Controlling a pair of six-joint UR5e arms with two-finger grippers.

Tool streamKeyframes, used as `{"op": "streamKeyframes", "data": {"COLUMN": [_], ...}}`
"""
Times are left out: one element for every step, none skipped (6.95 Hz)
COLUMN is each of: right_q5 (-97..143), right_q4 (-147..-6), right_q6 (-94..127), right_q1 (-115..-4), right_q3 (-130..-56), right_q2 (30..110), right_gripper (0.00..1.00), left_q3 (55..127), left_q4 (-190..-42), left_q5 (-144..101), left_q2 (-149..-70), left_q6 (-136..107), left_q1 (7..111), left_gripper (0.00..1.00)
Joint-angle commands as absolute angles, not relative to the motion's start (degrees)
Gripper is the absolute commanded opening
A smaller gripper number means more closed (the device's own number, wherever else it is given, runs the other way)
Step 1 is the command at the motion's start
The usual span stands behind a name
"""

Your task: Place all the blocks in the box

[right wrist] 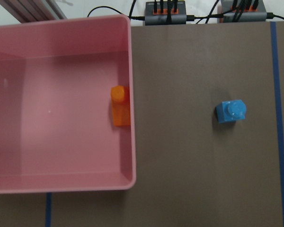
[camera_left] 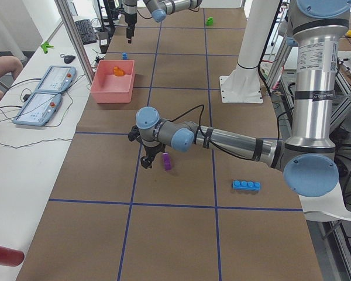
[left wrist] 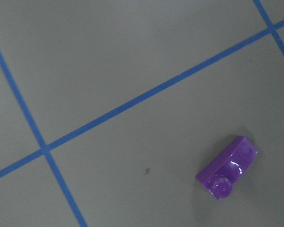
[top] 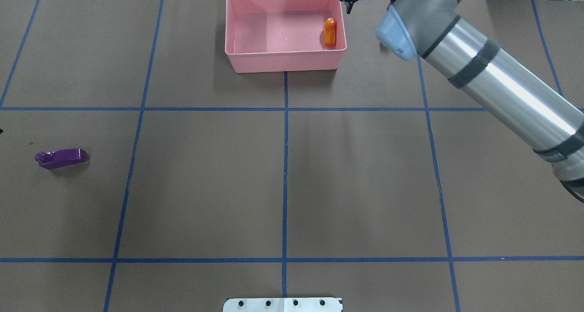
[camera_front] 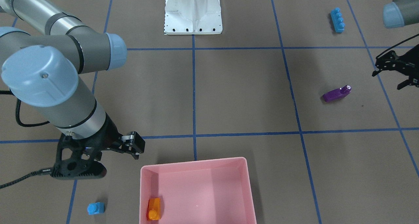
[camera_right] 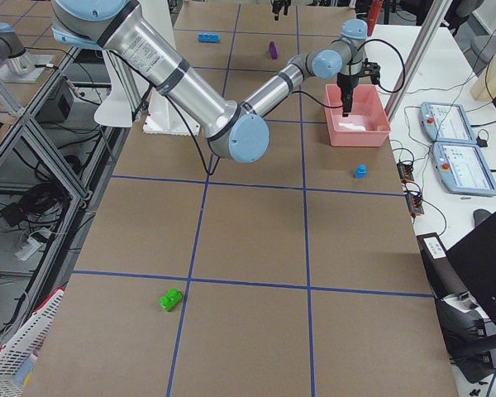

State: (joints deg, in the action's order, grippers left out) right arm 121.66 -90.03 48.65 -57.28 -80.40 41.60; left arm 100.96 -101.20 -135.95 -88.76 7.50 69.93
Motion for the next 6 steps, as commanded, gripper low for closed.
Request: {"op": "streamKeyframes", "data": {"right_q5": [123.3, 123.31, 123.31, 123.22, 123.22, 123.22], "right_q4": [-90.62, -90.62, -90.62, -90.62, -90.62, -90.62], "right_q6": [46.14, 46.14, 46.14, 46.14, 46.14, 46.14], "right_q1": [-57.3, -57.3, -57.3, -57.3, -57.3, -57.22], "right_q3": [-97.04, -101.64, -103.78, -103.97, -104.76, -105.55], "right_q2": [56.27, 60.34, 62.47, 63.19, 64.59, 65.12], "right_gripper": [1.0, 1.0, 1.0, 1.0, 1.0, 1.0], "left_q3": [100.72, 100.64, 100.63, 100.63, 100.55, 100.46], "left_q4": [-106.14, -111.83, -114.49, -114.96, -116.27, -116.45], "left_q5": [-132.74, -129.5, -126.24, -124.21, -122.54, -122.43], "left_q2": [-87.55, -85.62, -85.0, -85.16, -85.08, -85.08], "left_q6": [7.91, 7.91, 8.17, 8.26, 8.26, 8.26], "left_q1": [63.74, 60.68, 58.9, 55.67, 54.07, 53.97], "left_gripper": [1.0, 1.0, 1.0, 1.0, 1.0, 1.0]}}
